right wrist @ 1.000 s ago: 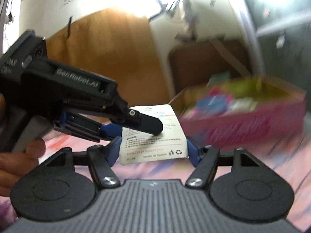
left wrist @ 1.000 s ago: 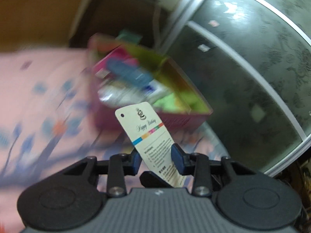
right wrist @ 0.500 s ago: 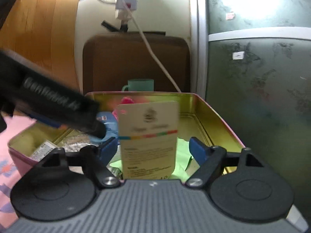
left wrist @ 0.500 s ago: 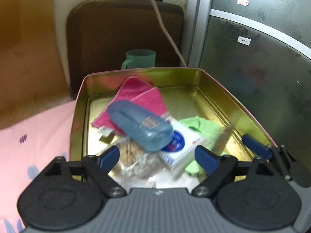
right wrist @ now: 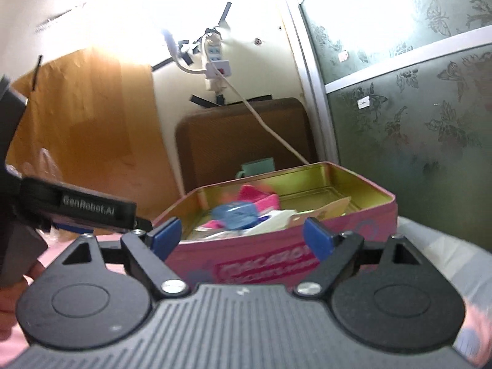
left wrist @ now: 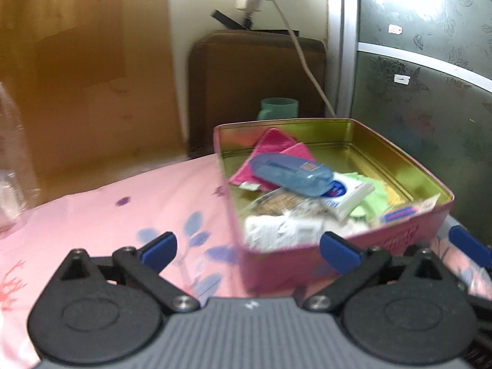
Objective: Organize soft objects
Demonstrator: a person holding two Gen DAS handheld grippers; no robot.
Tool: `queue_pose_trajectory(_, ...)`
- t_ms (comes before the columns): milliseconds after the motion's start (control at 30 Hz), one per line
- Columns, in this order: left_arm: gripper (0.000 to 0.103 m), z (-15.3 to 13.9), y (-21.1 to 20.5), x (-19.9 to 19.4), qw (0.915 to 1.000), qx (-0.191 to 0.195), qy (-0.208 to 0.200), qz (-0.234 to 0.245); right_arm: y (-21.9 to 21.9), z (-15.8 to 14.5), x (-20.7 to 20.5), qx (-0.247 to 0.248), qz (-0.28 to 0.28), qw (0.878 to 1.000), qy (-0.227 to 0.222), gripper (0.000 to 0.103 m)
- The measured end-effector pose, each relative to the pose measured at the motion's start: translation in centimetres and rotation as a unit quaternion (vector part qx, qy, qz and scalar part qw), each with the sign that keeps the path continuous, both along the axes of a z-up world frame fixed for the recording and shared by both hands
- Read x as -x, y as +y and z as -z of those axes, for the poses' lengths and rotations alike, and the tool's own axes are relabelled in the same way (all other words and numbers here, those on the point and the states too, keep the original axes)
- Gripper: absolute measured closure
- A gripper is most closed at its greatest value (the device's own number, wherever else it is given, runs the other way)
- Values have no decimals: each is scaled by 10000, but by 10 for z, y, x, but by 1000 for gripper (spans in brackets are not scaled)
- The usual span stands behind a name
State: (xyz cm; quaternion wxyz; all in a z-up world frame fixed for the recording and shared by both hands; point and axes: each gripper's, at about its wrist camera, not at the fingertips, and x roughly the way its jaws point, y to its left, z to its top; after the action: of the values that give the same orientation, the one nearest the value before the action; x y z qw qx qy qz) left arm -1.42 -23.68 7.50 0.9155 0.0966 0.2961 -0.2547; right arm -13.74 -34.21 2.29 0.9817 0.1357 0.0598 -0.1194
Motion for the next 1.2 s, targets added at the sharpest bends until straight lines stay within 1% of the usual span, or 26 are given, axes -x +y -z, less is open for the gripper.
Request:
queue_pose_trajectory(100,0,0,26,11,9998,-68,-60,-166,14,-3,9,-131,-89,9999,-43,14)
queue_pose_trajectory(233,0,7,60,23,9991,-186,-71,-386,32,-3,15,-380,-296,9988,45,14)
queue_pose_trajectory(367,0,20,87,35,9982,-319,104,-494,54,3,19,-481,-386,9978,255,14)
queue_pose_trajectory(533,0,35,115,46,9969,-322,272,-665,67,10,22,-1039,-387,9927,471,14)
queue_pose_trajectory(600,0,39,121,49,9968,-336,265,-674,69,12,21,-1208,-398,9905,529,14)
queue_pose_trajectory(700,0,44,130,55,9966,-387,113,-713,73,13,20,-1252,-374,9897,589,14)
queue_pose_trajectory(900,0,55,142,59,9964,-454,7,-717,83,13,21,-1284,-277,9891,663,13)
queue_pose_trajectory(1000,0,60,145,56,9969,-436,195,-625,88,14,20,-1270,-243,9892,691,13)
queue_pose_trajectory(1033,0,61,146,55,9965,-428,238,-670,90,14,20,-1267,-231,9892,703,13)
queue_pose_trajectory(1200,0,66,151,54,9955,-439,298,-789,97,14,19,-1239,-186,9891,771,13)
